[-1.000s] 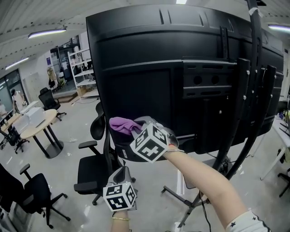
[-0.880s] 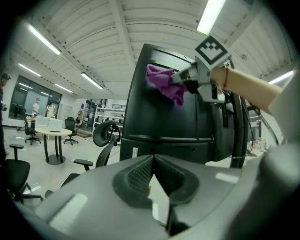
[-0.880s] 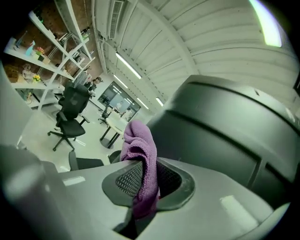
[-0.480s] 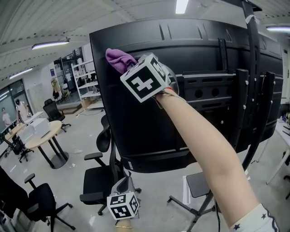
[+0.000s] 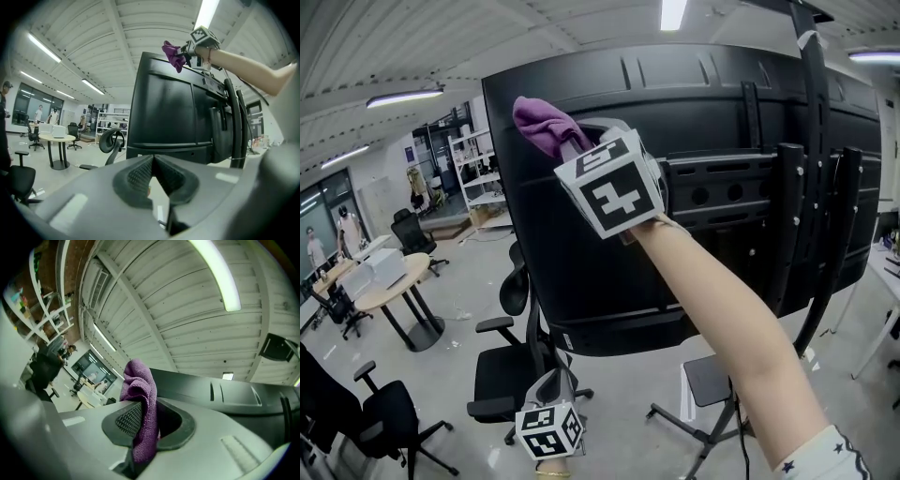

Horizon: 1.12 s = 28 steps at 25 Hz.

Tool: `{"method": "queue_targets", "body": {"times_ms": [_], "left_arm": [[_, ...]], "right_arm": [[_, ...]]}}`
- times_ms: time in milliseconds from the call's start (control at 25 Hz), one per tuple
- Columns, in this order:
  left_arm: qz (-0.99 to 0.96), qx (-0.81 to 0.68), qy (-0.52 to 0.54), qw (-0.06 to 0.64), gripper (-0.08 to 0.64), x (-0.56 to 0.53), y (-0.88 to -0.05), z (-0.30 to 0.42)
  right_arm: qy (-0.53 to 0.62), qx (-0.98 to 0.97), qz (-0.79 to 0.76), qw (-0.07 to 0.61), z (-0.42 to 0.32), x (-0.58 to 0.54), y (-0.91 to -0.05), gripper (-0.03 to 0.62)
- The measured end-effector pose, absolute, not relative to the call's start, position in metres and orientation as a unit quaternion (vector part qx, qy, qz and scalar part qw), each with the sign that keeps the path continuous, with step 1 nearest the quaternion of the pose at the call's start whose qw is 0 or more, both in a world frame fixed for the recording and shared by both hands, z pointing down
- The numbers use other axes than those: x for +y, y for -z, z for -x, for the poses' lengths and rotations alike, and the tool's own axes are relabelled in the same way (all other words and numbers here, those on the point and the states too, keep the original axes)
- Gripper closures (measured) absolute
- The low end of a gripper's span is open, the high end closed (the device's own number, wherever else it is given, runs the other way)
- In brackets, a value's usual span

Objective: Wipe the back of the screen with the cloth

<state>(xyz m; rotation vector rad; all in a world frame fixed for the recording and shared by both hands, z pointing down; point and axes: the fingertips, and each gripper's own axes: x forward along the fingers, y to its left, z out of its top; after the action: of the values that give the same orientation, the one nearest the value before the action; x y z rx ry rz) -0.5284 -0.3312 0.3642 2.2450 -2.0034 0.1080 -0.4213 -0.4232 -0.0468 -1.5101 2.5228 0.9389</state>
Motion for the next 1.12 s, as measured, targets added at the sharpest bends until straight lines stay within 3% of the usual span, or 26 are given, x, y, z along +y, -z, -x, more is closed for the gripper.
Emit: {"method": "queue_targets", "body": {"times_ms": [360,760,1120], "left_arm": [[-0.759,-0.645,-0.048,0.079,0.552,-0.243,-0.389,0.494],[-0.797,-0.593,-0.061,0.097,0.552,-0.128,-0.425,0.402],[-0.828,-0.549,-0.076,0.084,0.552,-0.107,-0.422,0.245]], "right_arm": [[-0.183,0.868,0.452,0.092,0.351,-0.305,-0.126,0.538],[0.011,0.852,0.518,0.071,0.231,-0.159,-0.36,0.538],[0.051,0.831,0.55,0.059,0.09,-0.107,-0.412,0.538]]}}
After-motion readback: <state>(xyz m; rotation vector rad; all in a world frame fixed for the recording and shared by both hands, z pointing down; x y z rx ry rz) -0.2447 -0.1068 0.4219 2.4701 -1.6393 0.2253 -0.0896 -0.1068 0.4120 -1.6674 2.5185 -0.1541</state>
